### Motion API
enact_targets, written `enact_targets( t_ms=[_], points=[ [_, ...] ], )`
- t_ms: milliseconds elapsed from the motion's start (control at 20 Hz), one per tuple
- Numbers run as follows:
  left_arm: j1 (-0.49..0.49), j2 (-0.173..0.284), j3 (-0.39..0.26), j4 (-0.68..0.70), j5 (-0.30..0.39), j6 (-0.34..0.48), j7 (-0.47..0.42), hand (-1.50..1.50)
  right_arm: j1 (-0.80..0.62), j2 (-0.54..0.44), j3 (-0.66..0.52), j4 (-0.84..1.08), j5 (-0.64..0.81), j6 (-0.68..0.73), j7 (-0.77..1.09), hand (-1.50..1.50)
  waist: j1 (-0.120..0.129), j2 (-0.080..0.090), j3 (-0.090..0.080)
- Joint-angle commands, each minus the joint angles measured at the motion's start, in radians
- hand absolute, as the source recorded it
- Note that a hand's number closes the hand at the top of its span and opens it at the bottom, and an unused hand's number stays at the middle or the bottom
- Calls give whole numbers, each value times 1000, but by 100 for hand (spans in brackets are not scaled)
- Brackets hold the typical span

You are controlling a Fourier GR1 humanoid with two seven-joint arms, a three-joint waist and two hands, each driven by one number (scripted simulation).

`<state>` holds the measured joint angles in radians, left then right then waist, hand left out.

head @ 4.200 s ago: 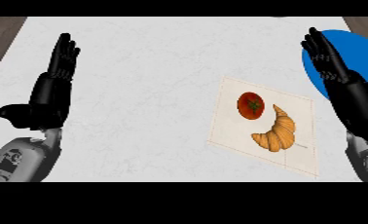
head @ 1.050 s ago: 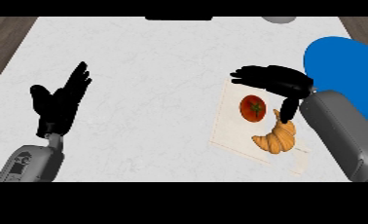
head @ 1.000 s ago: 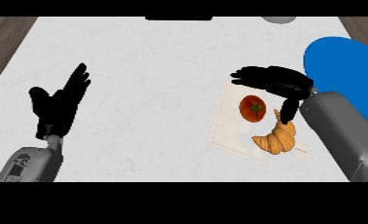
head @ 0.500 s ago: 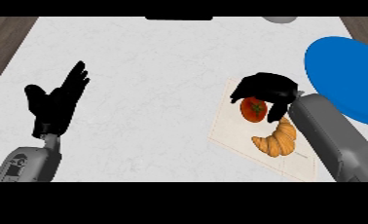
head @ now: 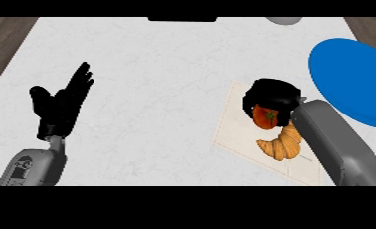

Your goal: Pick the tomato from the placemat and place it in the plate

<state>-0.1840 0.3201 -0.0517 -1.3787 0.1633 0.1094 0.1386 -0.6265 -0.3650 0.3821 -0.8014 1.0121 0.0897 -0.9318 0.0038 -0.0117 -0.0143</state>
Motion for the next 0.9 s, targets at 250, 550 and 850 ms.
enact_targets(
  t_ms=[250,550,850],
  points=[
    [12,18,30,-5,15,-15,7,0,6,101,-289,75,-130,-28,478,150,-10,13,13],
    [19,-3,17,3,1,3,8,0,-107,132,-465,40,-135,-235,945,150,-18,4,11],
    [2,23,31,1,-4,-9,10,0,-150,137,-459,-90,50,-532,1240,150,-23,0,12]
  ],
)
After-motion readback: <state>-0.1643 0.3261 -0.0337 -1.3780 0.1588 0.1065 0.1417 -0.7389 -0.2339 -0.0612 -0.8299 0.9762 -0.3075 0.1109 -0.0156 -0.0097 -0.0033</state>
